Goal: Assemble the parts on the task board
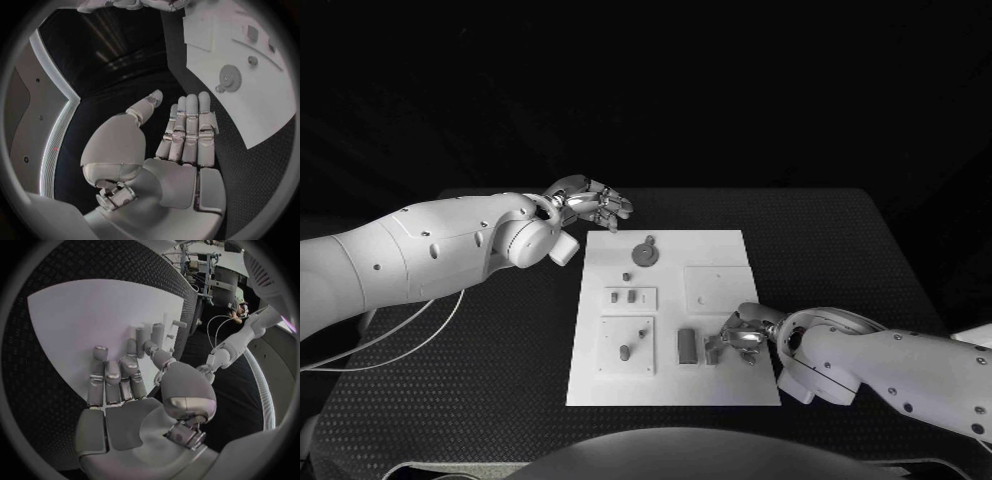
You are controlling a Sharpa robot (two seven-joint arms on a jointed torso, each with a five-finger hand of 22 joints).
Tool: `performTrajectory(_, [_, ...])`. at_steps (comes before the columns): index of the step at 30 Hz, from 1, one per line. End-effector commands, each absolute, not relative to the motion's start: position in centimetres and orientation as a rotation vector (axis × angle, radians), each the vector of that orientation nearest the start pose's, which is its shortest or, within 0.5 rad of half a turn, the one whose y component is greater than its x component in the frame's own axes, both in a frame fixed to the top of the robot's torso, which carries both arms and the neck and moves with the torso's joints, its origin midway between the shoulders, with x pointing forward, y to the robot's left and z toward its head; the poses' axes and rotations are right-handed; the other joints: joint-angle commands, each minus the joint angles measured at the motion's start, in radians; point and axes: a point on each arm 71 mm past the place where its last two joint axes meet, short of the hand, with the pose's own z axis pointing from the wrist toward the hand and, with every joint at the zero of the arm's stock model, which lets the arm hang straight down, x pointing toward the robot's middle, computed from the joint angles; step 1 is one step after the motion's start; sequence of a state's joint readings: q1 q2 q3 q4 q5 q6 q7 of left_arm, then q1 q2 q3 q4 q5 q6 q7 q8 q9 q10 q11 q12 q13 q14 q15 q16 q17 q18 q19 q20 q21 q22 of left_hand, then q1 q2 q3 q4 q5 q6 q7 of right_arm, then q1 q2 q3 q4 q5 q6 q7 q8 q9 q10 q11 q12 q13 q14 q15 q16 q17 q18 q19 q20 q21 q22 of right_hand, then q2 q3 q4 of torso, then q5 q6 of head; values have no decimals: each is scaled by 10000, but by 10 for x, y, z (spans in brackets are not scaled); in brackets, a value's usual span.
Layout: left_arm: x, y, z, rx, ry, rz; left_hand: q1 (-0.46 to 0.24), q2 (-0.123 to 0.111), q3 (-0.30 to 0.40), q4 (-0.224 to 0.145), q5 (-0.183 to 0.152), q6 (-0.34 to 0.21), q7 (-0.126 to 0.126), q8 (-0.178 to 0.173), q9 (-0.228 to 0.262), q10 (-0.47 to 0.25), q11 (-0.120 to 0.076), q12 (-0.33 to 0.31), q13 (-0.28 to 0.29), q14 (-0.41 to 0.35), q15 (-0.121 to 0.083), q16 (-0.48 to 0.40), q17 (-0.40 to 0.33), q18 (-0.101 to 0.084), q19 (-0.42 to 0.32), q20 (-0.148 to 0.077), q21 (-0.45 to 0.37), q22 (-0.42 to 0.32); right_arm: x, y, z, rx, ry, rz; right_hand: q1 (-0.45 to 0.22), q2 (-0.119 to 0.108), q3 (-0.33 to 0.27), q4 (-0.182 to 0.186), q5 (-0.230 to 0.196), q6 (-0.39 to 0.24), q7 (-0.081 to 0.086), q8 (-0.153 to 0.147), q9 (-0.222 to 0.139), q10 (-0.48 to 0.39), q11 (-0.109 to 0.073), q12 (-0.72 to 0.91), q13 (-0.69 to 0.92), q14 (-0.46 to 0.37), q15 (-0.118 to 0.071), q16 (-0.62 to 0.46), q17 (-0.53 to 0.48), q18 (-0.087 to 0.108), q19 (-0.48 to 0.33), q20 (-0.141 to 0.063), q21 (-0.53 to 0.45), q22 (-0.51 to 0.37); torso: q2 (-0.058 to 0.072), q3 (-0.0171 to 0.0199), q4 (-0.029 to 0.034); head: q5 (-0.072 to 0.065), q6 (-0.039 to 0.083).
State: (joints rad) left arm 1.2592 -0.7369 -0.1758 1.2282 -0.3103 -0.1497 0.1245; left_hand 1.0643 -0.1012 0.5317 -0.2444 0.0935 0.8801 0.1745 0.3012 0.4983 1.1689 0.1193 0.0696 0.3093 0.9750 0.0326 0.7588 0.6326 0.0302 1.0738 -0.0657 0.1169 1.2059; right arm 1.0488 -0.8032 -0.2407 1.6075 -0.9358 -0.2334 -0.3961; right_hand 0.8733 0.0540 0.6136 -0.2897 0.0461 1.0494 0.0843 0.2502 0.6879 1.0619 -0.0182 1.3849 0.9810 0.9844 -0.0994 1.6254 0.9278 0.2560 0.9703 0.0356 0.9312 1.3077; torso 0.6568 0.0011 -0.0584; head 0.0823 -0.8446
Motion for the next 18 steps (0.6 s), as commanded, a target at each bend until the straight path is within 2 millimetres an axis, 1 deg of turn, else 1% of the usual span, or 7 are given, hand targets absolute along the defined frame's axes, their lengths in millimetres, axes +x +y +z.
performTrajectory(1, [528,236,-226,-8666,18362,-11717,-76,-12,-19,46,-50,-85,-15,65,-10,-60,19,11,15,-41,29,-52,16,172,33,17,-42,13,383,-177,-338,3863,24194,6044,191,97,-7,-50,46,27,42,-2,-32,5,-17,24,-29,96,-151,48,-23,58,35,-13,32,96,3,1,2,-1,-5])
performTrajectory(9, [528,236,-226,-8661,18372,-11727,-79,-11,-21,48,-50,-85,-15,67,-12,-60,19,12,16,-42,30,-53,17,172,33,18,-45,16,384,-175,-339,3213,24291,5925,149,51,-40,-43,46,7,55,-32,-60,-58,-4,-15,-90,11,-152,34,-106,58,16,-6,9,87,3,4,-3,15,-13])
performTrajectory(15, [528,236,-226,-8662,18373,-11726,-81,-10,-22,50,-51,-86,-15,68,-13,-60,19,12,17,-43,30,-53,19,172,33,18,-47,19,385,-175,-340,3113,24314,5875,83,5,-76,-33,45,5,64,-50,-83,-90,5,-37,-118,-26,-147,21,-137,58,7,6,-9,79,4,6,-2,25,-38])
performTrajectory(18, [528,236,-226,-8664,18377,-11723,-82,-10,-22,50,-51,-86,-15,69,-13,-60,19,12,17,-44,31,-54,19,172,33,19,-48,19,385,-175,-340,3132,24258,5859,-21,-106,-127,-17,44,4,76,-72,-113,-113,17,-57,-131,-71,-138,8,-174,58,5,22,-29,68,4,4,-3,27,-39])
